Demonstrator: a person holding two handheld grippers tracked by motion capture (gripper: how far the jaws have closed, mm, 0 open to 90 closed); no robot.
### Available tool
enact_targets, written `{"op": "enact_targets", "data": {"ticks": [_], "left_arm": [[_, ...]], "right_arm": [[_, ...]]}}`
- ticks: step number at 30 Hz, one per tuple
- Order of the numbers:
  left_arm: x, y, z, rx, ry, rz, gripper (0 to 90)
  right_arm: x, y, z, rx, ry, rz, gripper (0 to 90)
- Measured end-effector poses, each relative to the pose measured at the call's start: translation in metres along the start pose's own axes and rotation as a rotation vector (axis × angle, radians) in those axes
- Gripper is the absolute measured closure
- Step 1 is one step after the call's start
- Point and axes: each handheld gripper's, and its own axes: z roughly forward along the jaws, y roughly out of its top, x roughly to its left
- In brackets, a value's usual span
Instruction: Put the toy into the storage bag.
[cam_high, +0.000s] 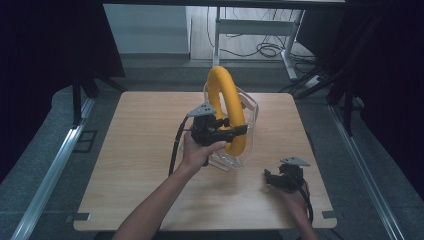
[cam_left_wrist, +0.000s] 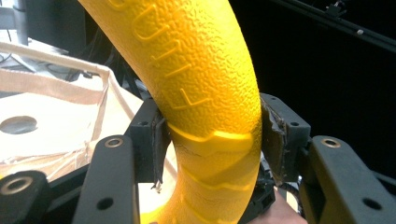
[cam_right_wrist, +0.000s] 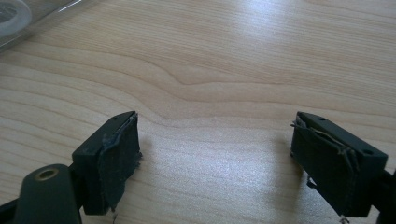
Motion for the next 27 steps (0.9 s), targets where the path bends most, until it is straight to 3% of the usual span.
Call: {"op": "enact_targets", "data": {"ticks": [4,9,10,11,13,22,27], "left_arm": [[0.001,-0.006,0.0,0.014,0.01,-0.001,47.7],[0.007,-0.014,-0.002,0.051,0.053,-0.008,47.6],[0.012,-0.019,-0.002,0.06,0.071,-0.032,47.6],[0.016,-0.021,-0.003,0.046,0.061,-0.061,47.6],[0.019,-0.022,-0.005,0.033,0.053,-0.072,47.8],[0.019,-0.021,-0.004,0.04,0.059,-0.075,47.3],[0.016,-0.02,-0.003,0.043,0.096,-0.057,45.2]], "right_arm": [[0.0,0.0,0.0,0.0,0.0,0.0,16.0],[0.0,0.0,0.0,0.0,0.0,0.0,16.0],[0.0,0.0,0.0,0.001,-0.001,-0.002,16.0],[0.0,0.0,0.0,-0.003,0.0,-0.001,16.0],[0.0,0.0,0.0,-0.001,0.0,0.0,16.0],[0.0,0.0,0.0,0.001,0.0,0.002,16.1],[0.0,0.0,0.0,0.001,0.0,0.002,16.1]]}}
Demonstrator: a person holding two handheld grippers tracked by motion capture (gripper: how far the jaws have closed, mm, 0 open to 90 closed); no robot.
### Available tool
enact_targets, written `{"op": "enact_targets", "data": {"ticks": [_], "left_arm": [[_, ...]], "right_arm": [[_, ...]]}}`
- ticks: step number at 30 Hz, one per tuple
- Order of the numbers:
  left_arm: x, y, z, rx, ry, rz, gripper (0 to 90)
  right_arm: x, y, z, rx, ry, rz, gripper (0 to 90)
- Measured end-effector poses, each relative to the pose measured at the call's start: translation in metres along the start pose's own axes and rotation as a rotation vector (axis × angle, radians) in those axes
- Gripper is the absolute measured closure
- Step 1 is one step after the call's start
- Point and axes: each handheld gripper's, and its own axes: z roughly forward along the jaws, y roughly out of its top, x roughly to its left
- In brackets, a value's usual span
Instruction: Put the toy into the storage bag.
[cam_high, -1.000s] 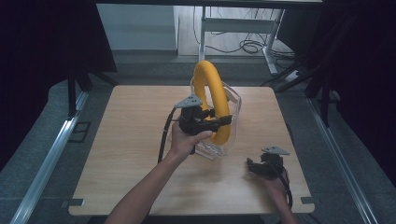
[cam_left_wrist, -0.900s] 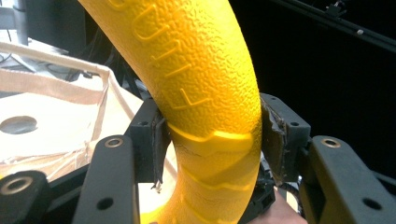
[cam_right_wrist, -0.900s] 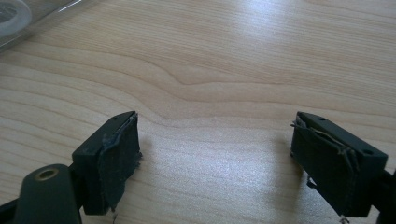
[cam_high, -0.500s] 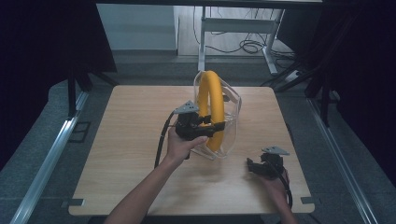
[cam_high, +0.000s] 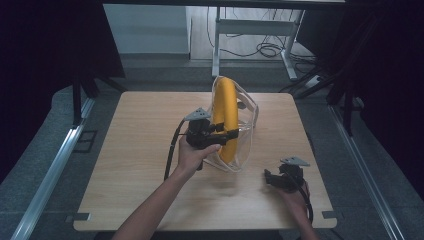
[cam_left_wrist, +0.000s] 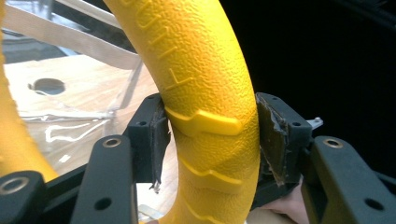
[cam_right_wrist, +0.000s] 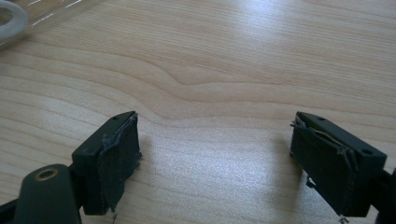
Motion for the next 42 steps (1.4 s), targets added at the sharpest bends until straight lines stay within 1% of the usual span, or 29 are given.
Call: {"op": "enact_targets", "data": {"ticks": [1,3,6,8,9,10,11,15,16,17,18,19,20,21,24,27,29,31,32,33,34,35,37,38,40,42], "left_arm": [[-0.001,0.001,-0.001,-0.006,0.004,0.005,43.9],[-0.002,0.002,-0.004,-0.02,-0.004,0.001,37.6],[-0.003,0.003,-0.008,-0.026,0.001,0.009,34.3],[-0.004,0.004,-0.014,-0.029,0.008,0.024,33.3],[-0.004,0.004,-0.014,-0.029,0.008,0.024,32.8],[-0.005,0.004,-0.019,-0.036,0.02,0.038,32.3],[-0.005,0.004,-0.019,-0.036,0.02,0.038,32.0],[-0.004,0.001,-0.03,-0.043,0.031,0.048,31.2],[-0.003,0.0,-0.033,-0.038,0.03,0.05,31.1],[-0.002,-0.003,-0.038,-0.027,0.018,0.045,31.2],[-0.002,-0.003,-0.038,-0.027,0.018,0.045,31.2],[-0.001,-0.005,-0.041,-0.024,0.011,0.043,31.2],[-0.001,-0.008,-0.046,-0.012,0.012,0.052,31.4],[-0.001,-0.008,-0.046,-0.012,0.012,0.052,31.4],[0.001,-0.013,-0.057,-0.005,0.033,0.069,31.5],[0.003,-0.016,-0.062,0.003,0.036,0.07,31.5],[0.007,-0.022,-0.07,0.011,0.043,0.06,31.5],[0.008,-0.024,-0.073,0.013,0.046,0.058,31.4],[0.011,-0.029,-0.08,0.016,0.058,0.053,31.4],[0.011,-0.029,-0.08,0.016,0.058,0.053,31.5],[0.013,-0.034,-0.085,0.017,0.063,0.045,31.5],[0.013,-0.034,-0.085,0.017,0.063,0.045,31.5],[0.016,-0.042,-0.094,0.02,0.07,0.034,31.5],[0.016,-0.042,-0.094,0.02,0.07,0.034,31.4],[0.019,-0.051,-0.1,0.041,0.08,0.034,31.2],[0.02,-0.054,-0.101,0.05,0.084,0.035,31.2]], "right_arm": [[0.0,0.0,0.0,0.0,0.0,0.0,16.1],[0.0,0.0,0.0,-0.002,-0.001,-0.003,16.1],[0.0,0.0,0.0,-0.001,0.0,-0.003,16.1],[0.0,0.0,0.0,-0.001,0.0,-0.003,16.1],[0.0,0.0,0.0,-0.001,0.0,-0.003,16.1],[0.0,0.0,0.0,-0.002,0.0,-0.003,16.1],[0.0,0.0,0.0,-0.002,0.0,-0.003,16.1],[0.0,0.0,0.0,-0.002,-0.001,-0.003,16.1],[0.0,0.0,0.0,-0.001,-0.001,-0.002,16.1],[0.0,0.0,0.0,0.0,-0.003,-0.004,16.1],[0.0,0.0,0.0,0.0,-0.003,-0.004,16.2],[0.0,0.0,0.0,0.0,-0.003,-0.004,16.2],[0.0,0.0,0.0,0.0,-0.003,-0.004,16.1],[0.0,0.0,0.0,0.0,-0.003,-0.004,16.1],[0.0,0.0,0.0,0.0,-0.003,-0.004,16.2],[0.0,0.0,0.0,0.0,-0.003,-0.004,16.1],[0.0,0.0,0.0,0.001,-0.004,-0.002,16.2],[0.0,0.0,0.0,0.001,-0.004,-0.003,16.1],[0.0,0.0,0.0,0.002,-0.004,-0.001,16.1],[0.0,0.0,0.0,0.002,-0.004,-0.001,16.1],[0.0,0.0,0.0,0.002,-0.003,0.0,16.2],[0.0,0.0,0.0,0.002,-0.004,0.0,16.2],[0.0,0.0,0.0,0.001,-0.005,-0.001,16.2],[0.0,0.0,0.0,0.0,-0.006,-0.001,16.2],[0.0,0.0,0.0,0.001,-0.005,0.001,16.2],[0.0,0.0,0.0,0.001,-0.006,0.001,16.2]]}}
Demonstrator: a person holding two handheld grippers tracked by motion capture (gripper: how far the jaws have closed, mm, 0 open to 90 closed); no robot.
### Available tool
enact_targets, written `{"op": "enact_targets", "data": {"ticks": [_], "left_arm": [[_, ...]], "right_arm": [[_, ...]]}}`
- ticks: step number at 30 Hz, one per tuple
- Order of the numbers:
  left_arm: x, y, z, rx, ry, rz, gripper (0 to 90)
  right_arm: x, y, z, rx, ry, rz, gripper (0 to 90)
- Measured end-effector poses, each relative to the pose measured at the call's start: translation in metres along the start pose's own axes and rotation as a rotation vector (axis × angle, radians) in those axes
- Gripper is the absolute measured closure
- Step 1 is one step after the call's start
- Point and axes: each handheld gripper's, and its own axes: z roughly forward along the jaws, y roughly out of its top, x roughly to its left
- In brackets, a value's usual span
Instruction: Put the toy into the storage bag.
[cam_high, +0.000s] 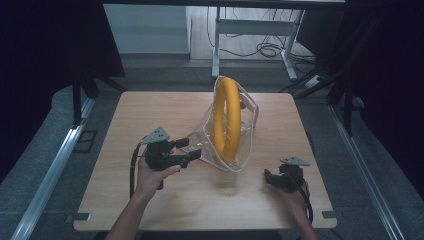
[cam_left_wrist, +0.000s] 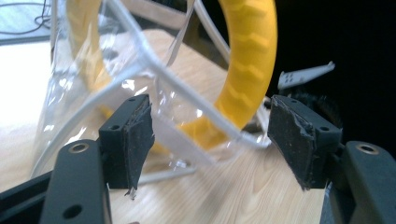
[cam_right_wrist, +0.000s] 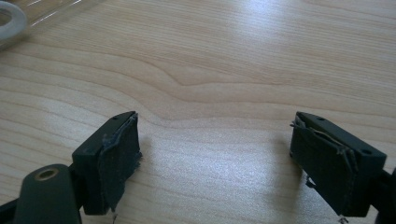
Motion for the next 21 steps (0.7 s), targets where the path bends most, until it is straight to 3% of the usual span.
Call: {"op": "enact_targets", "data": {"ticks": [10,16,21], "left_arm": [[0.016,-0.027,-0.005,0.053,0.029,-0.034,31.8],[0.018,-0.03,-0.003,0.058,0.029,-0.041,31.7],[0.018,-0.033,-0.001,0.06,0.066,-0.029,31.3]], "right_arm": [[0.0,0.0,0.0,-0.001,-0.003,0.002,16.2],[0.0,0.0,0.0,-0.001,-0.003,0.002,16.3],[0.0,0.0,0.0,-0.001,-0.003,0.0,16.4]]}}
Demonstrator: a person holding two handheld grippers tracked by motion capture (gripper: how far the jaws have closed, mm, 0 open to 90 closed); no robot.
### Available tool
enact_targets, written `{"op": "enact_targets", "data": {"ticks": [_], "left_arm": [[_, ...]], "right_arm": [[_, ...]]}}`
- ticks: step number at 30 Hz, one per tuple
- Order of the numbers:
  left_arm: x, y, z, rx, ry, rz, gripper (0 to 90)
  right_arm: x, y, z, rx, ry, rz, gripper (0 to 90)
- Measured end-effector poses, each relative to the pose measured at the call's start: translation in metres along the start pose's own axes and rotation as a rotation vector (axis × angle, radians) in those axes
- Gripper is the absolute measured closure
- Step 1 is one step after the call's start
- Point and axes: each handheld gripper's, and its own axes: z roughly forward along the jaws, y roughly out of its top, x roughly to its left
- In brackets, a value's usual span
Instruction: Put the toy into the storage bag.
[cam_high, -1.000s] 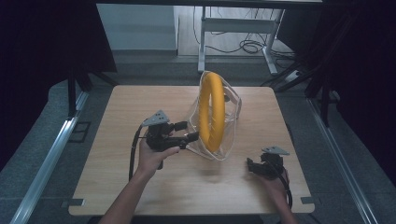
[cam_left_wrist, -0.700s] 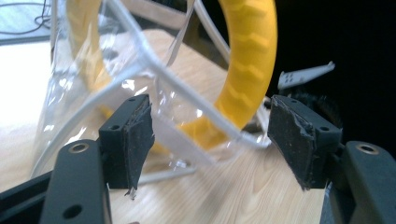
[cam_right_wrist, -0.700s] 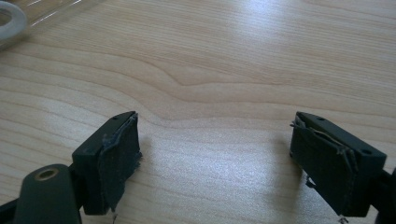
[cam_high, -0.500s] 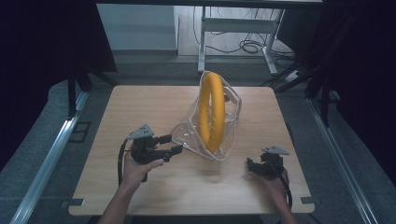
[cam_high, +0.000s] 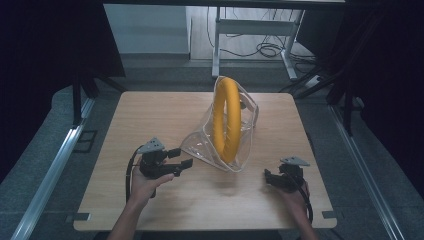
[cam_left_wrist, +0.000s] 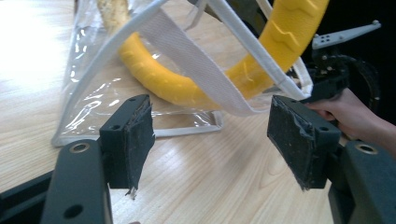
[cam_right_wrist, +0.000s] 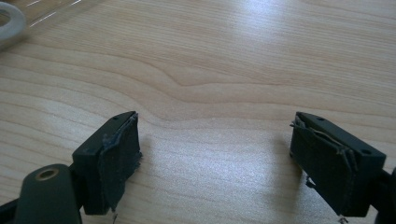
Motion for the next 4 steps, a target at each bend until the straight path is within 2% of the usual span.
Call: {"op": "enact_targets", "data": {"ticks": [4], "left_arm": [[0.0022,-0.0004,-0.0009,-0.003,0.01,-0.005,30.9]], "right_arm": [[0.0001,0.0,-0.0001,0.0,0.0,0.0,16.4]]}}
